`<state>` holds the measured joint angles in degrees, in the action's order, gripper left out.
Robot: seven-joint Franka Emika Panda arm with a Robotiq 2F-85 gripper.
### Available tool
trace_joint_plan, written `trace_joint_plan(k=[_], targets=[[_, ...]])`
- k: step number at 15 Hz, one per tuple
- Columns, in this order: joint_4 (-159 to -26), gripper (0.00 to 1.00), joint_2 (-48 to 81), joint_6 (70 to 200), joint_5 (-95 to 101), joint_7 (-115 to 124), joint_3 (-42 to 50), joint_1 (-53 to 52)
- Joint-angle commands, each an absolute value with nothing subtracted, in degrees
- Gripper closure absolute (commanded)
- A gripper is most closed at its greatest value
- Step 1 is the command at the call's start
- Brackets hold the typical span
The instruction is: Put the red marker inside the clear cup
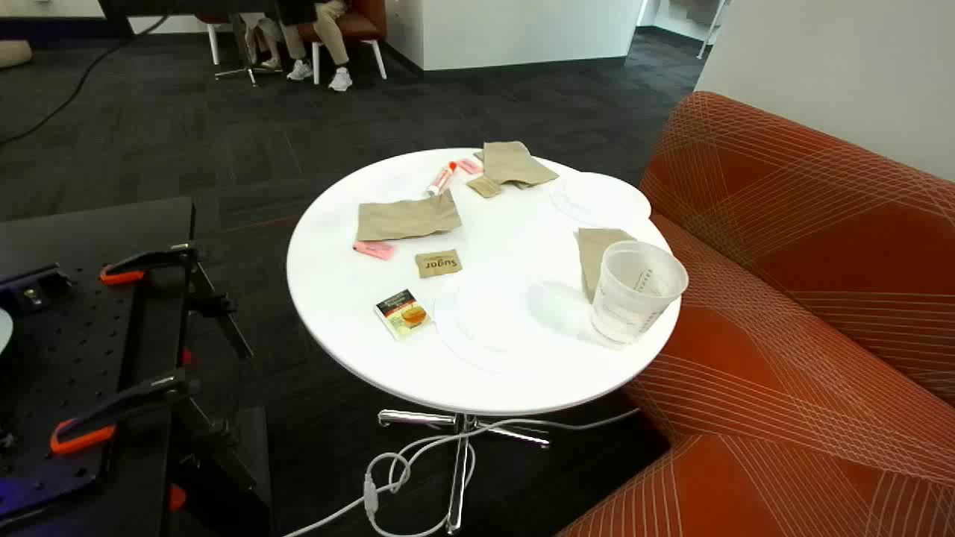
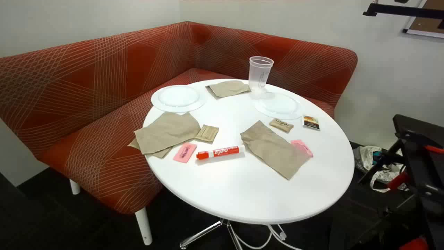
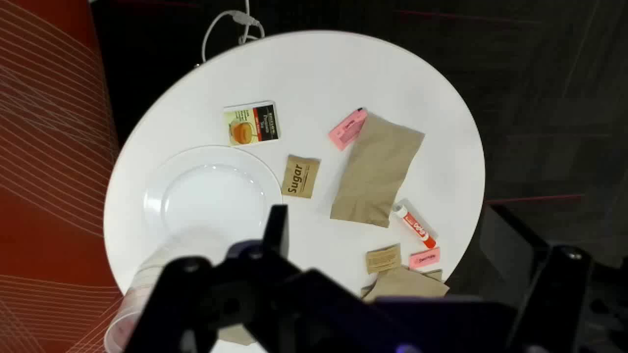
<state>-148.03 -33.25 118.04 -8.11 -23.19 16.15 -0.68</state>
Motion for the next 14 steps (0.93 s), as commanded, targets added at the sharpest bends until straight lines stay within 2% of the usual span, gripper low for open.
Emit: trace_joint_plan(k=[1, 8, 14], targets=[[-147.9, 0.0, -33.1, 117.8, -8.7, -23.7, 15.2, 0.4], [-147.9, 0.0, -33.1, 117.8, -8.7, -23.7, 15.2, 0.4], [-143.5, 0.0, -26.7, 118.9, -6.9, -26.9, 11.0, -3.2]])
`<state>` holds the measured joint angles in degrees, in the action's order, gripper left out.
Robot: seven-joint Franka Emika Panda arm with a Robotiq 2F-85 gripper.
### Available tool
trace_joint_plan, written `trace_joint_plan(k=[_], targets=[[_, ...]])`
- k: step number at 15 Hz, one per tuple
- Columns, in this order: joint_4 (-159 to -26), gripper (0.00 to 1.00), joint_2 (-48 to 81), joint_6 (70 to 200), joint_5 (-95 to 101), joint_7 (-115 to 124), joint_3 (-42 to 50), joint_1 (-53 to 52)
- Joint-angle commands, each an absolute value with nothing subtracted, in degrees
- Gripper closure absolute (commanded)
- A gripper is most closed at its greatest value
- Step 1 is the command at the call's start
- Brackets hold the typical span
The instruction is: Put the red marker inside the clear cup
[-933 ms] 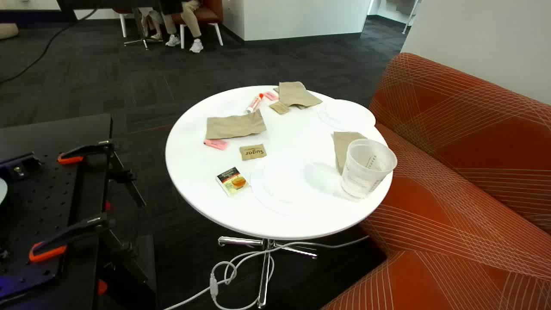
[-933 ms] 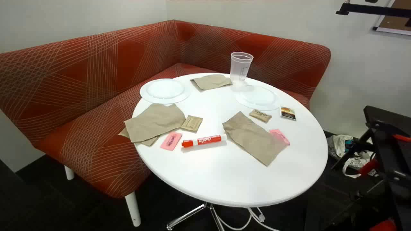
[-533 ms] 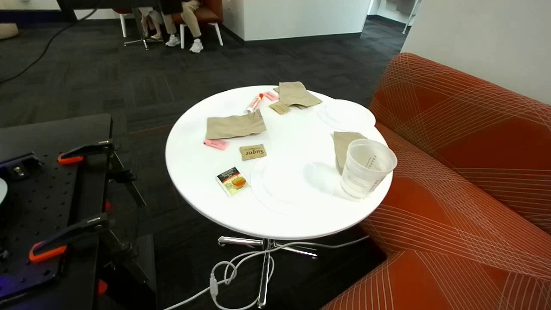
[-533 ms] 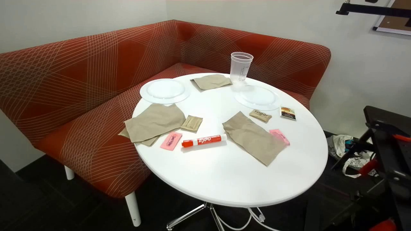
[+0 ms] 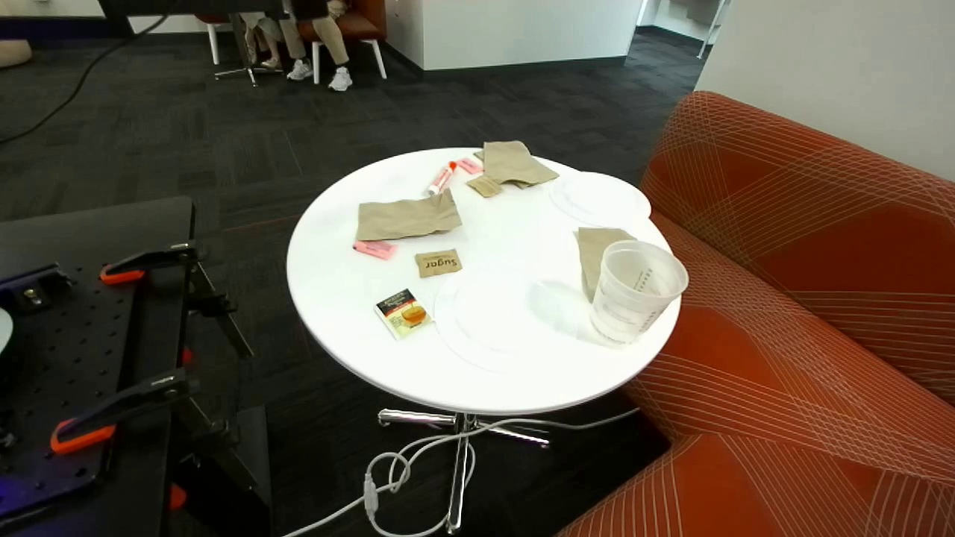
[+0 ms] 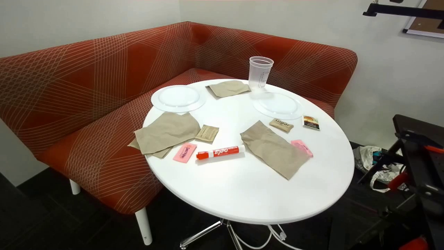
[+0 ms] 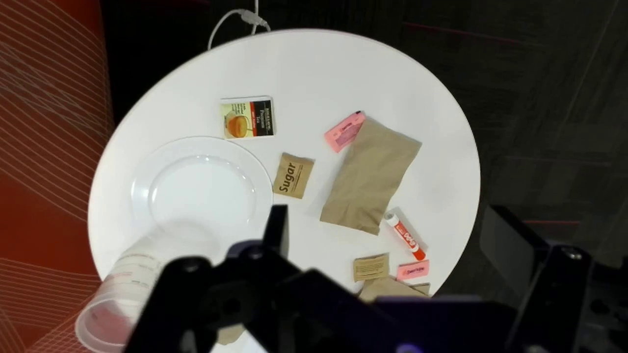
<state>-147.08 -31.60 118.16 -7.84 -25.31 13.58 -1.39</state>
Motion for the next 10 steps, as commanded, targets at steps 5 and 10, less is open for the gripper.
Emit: trace_joint_plan(k=[5, 10], targets=[[-137.2, 0.0, -16.8, 120.5, -4.1, -28.1, 4.8, -6.6], [-129.8, 0.0, -3.4, 124.5, 3.6, -26.8, -1.6, -7.6]])
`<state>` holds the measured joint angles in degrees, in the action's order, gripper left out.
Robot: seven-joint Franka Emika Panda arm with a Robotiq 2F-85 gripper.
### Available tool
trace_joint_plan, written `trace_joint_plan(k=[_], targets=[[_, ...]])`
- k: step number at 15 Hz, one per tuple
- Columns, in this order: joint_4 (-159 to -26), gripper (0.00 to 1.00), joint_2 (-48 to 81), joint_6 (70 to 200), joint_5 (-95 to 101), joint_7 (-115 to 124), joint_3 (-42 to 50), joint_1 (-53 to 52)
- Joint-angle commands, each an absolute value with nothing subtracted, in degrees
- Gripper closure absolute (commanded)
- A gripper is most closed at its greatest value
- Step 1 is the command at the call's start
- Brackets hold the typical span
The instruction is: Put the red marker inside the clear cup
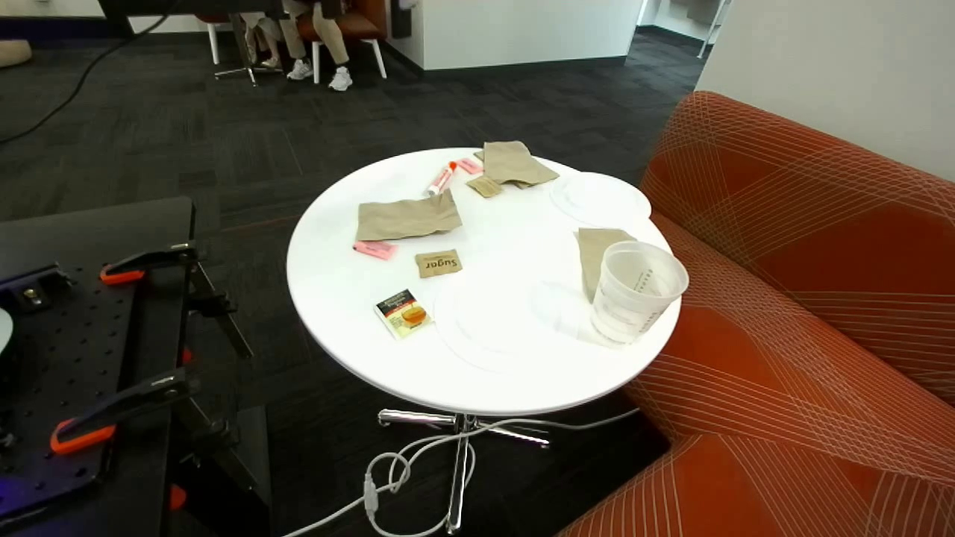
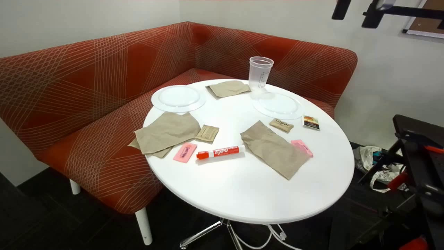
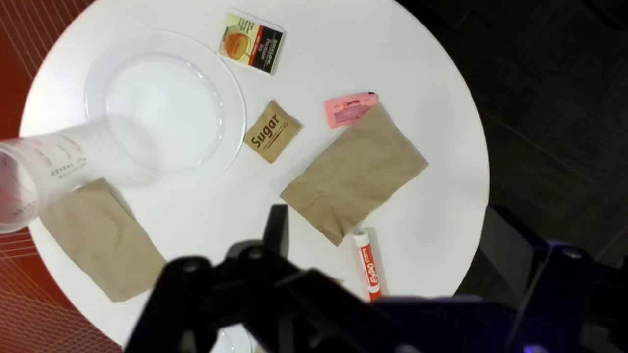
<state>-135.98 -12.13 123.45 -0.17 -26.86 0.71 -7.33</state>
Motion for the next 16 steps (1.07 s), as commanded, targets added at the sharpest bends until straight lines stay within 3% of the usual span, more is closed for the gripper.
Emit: trace_joint_plan(k=[1, 16], targets=[[-128.1, 0.0, -0.9, 125.1, 5.4, -26.1, -2.6, -7.4], [-105.7, 0.0, 29.3, 131.1, 12.5, -26.2, -8.0, -7.1]])
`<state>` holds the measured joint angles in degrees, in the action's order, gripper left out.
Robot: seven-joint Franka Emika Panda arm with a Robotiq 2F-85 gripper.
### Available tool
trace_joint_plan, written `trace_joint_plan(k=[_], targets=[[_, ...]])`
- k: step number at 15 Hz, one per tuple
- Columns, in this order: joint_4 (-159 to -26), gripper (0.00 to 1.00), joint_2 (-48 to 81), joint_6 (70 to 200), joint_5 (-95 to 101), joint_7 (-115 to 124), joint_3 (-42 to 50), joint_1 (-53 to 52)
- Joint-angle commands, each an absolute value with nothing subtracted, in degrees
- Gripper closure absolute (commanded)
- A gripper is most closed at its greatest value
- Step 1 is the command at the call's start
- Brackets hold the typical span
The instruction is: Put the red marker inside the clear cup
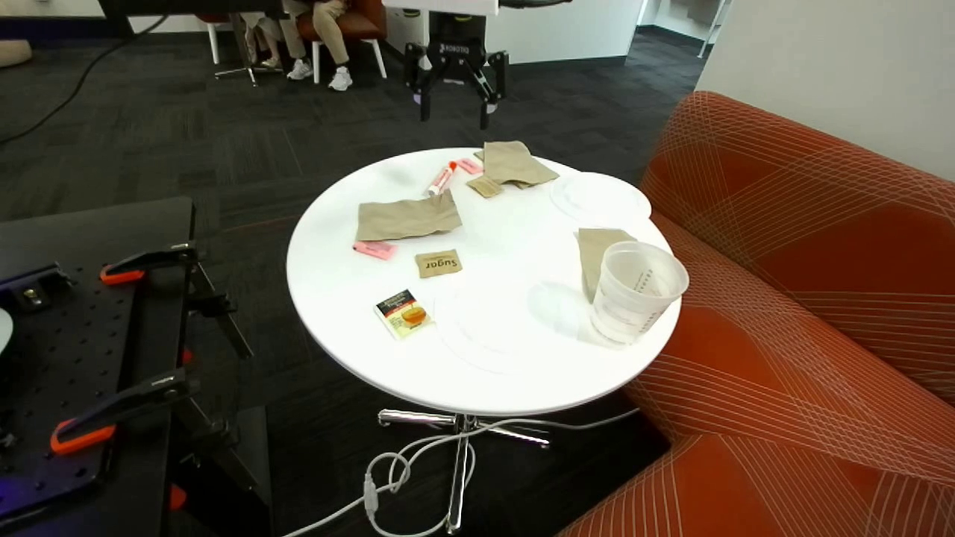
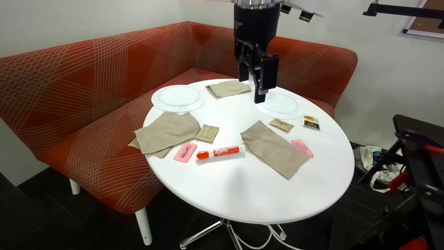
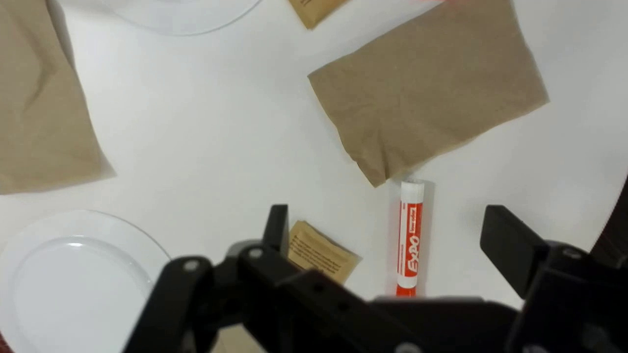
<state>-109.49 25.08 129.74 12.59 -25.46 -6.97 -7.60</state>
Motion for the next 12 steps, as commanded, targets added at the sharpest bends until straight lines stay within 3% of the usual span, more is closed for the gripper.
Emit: trace_joint_plan(k=[1, 12], targets=[[-104.9, 0.0, 30.7, 131.8, 12.1, -26.7, -8.5, -6.9], [-98.3, 0.0, 40.7, 136.3, 11.2, -25.8, -10.2, -7.0]])
